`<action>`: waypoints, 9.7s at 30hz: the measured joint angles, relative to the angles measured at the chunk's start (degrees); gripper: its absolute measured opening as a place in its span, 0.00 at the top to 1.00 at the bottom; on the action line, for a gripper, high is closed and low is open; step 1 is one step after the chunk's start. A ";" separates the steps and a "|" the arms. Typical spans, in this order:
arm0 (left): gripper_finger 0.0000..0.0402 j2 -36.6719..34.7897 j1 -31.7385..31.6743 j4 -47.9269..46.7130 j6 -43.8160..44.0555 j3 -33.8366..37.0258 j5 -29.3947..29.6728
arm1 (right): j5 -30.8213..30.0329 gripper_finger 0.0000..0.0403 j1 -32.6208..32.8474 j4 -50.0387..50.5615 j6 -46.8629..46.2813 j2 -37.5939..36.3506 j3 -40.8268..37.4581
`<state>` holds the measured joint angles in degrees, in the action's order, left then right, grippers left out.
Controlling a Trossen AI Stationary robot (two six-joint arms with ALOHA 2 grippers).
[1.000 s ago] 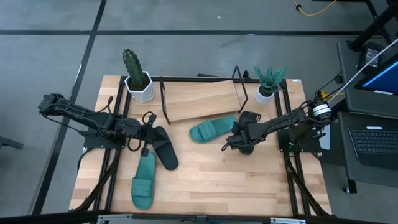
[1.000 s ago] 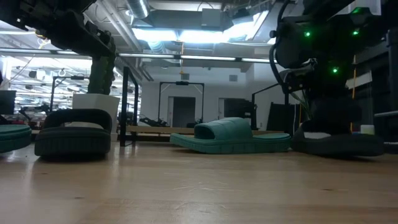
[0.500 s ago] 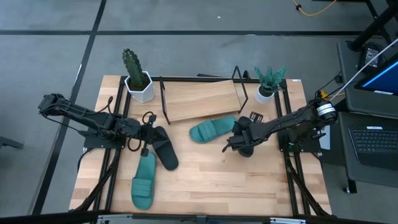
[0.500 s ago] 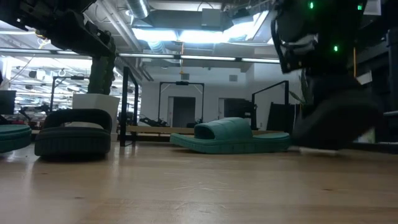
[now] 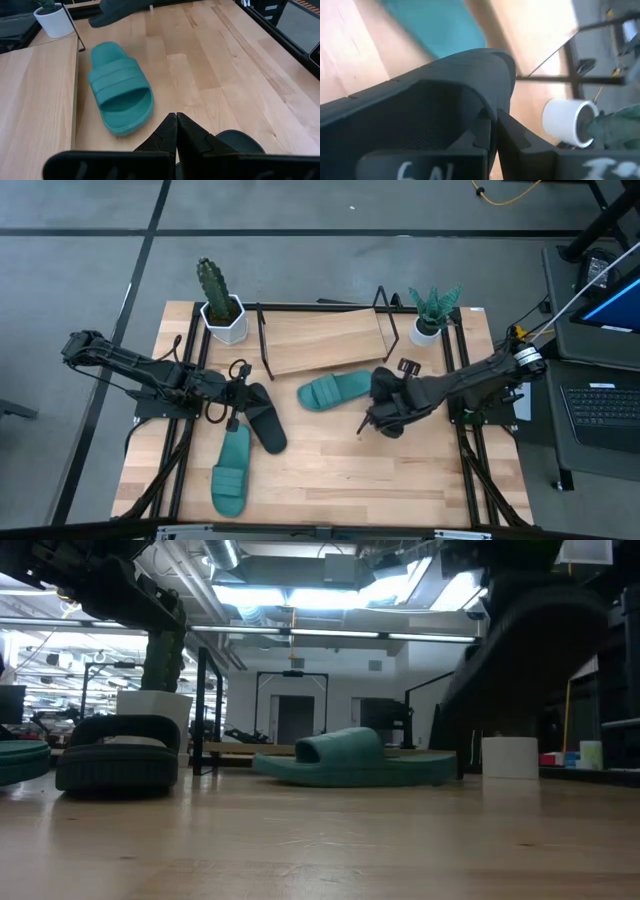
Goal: Pick and place slides into the shelf
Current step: Put the right black slide on the shelf, then put the black slide on the shelf
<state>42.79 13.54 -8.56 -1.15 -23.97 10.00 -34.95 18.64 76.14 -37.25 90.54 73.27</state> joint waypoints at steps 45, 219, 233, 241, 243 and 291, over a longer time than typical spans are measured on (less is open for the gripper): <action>1.00 0.00 -0.02 -0.02 0.61 0.00 2.97 | -17.77 0.97 -23.78 -30.39 59.73 4.95 5.00; 1.00 2.97 8.71 -12.91 15.50 -8.24 8.41 | -8.39 0.99 0.78 -74.06 35.76 -5.35 -24.65; 1.00 25.32 17.90 -35.81 38.79 -25.87 12.27 | -8.20 0.99 -1.96 -76.78 36.75 -5.25 -25.88; 1.00 36.06 23.18 -47.61 53.95 -33.98 16.43 | 2.69 1.00 -6.79 -92.57 43.32 -5.20 -32.22; 1.00 37.72 23.73 -47.87 55.38 -34.67 17.98 | 6.81 1.00 -8.22 -101.56 46.55 -5.18 -35.64; 1.00 47.23 21.62 -51.82 68.58 -34.62 18.47 | 21.57 0.99 -12.07 -110.86 49.35 -5.18 -40.67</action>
<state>90.02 35.16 -60.38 67.43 -58.59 28.47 -13.38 6.57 -34.72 12.10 85.36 32.60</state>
